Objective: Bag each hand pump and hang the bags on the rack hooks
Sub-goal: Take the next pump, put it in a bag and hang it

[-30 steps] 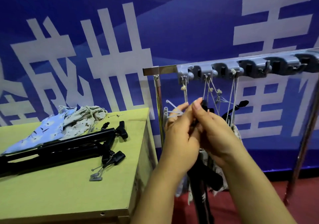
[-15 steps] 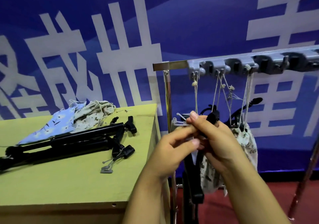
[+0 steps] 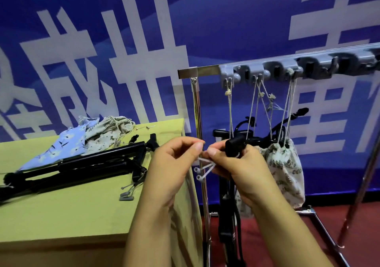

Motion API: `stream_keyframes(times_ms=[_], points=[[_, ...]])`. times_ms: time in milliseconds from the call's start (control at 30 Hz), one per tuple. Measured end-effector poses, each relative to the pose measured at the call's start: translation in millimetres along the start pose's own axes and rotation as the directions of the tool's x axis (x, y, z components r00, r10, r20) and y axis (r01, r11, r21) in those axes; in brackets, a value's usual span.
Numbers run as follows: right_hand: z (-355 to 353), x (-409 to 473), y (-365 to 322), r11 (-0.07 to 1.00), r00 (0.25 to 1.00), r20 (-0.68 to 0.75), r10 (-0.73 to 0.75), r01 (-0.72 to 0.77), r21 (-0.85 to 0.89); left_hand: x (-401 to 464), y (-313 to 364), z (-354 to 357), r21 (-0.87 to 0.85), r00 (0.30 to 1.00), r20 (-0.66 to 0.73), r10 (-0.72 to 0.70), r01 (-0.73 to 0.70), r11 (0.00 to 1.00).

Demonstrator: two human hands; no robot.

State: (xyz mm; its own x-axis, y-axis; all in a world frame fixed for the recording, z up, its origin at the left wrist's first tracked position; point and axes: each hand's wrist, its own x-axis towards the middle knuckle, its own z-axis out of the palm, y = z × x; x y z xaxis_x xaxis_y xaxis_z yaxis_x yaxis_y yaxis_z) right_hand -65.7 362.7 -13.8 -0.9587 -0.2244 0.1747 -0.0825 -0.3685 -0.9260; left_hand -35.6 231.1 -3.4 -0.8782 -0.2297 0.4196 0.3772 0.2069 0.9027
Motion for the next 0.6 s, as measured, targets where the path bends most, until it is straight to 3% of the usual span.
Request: stream_keyframes(times_ms=[167,300,433,600], points=[[-4,-2,-7,0.996,0.994,-0.055,-0.093,0.092,-0.014,-5,-6,-3,0.160,0.995,0.098,-0.004,-0.012,0.987],[-6,-4,-7,0.989,0.991,-0.009,-0.130,0.129,-0.072,-5,-9,1,0.102,1.000,0.009,0.022,-0.023,0.994],[-9,0,-6,0.950,0.984,0.029,-0.175,0.177,-0.256,-2,-3,6,0.111,0.993,0.047,0.108,-0.113,0.987],[-3,8,-13,0.975,0.988,0.140,-0.061,0.089,-0.203,12,-2,4,0.207,0.960,0.060,0.273,-0.279,0.938]])
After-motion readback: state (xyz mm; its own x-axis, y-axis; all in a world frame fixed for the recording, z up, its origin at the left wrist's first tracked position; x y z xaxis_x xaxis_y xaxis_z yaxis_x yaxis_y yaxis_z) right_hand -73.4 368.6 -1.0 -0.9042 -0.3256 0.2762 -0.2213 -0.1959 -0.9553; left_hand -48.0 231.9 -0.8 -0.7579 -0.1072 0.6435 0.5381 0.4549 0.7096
